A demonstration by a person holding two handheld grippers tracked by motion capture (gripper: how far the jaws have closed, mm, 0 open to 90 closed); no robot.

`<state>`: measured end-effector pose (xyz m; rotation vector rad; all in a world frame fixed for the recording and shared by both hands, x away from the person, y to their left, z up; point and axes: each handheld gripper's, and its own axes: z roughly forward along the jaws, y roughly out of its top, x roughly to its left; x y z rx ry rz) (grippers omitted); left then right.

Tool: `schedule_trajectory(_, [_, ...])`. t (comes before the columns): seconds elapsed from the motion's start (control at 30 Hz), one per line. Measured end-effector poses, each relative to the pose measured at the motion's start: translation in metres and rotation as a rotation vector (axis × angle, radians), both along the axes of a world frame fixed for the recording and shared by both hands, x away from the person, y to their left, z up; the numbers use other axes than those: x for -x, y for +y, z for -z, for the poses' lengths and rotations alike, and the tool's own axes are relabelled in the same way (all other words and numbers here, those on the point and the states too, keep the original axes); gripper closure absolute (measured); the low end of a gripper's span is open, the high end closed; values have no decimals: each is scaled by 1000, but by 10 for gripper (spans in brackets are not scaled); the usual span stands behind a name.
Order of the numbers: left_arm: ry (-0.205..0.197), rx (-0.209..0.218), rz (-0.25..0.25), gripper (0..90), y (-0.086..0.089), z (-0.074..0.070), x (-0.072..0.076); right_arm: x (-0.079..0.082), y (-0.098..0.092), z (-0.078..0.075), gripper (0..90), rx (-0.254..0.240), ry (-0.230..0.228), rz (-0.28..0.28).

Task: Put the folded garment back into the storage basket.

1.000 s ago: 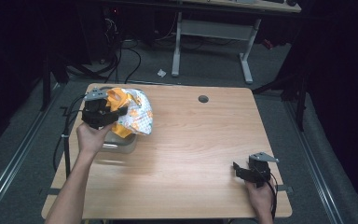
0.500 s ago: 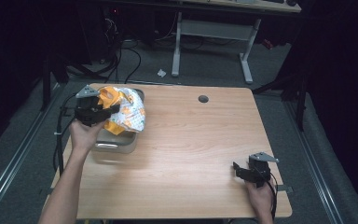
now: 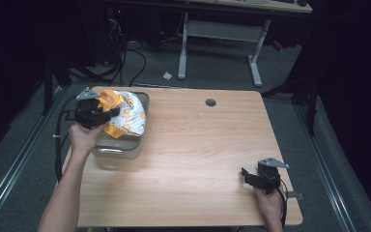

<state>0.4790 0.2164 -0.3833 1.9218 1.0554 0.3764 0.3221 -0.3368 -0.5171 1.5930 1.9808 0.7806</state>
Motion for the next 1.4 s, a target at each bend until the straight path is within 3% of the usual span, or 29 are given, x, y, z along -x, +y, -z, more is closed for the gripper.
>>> schedule_trajectory(0.4, [32,-3,4,766,1,17,-11,0,0,0,281,0,0,1])
schedule_trajectory(0.43, [43,16,-2,765,2,23,-12,0,0,0,281,0,0,1])
schedule_trajectory(0.6, [82,29,-14,762,10,40,-15,0,0,0,281,1,0,0])
schedule_trajectory(0.9, [109,11,-35,745,14,52,-18,0,0,0,281,1,2,2])
schedule_trajectory(0.93, [105,-19,-41,744,12,53,-18,0,0,0,281,0,1,2])
schedule_trajectory(1.07, [119,-47,-51,738,9,57,-20,0,0,0,281,0,1,2])
schedule_trajectory(1.2, [184,-84,-60,709,8,65,-25,0,0,0,281,1,0,1])
schedule_trajectory(1.27, [186,-110,-68,692,7,65,-25,0,0,0,281,0,1,2])
schedule_trajectory(1.33, [190,-117,-79,637,7,65,-26,0,0,0,281,1,0,1])
schedule_trajectory(1.4, [228,-147,-123,546,7,68,-28,0,0,0,281,0,1,2])
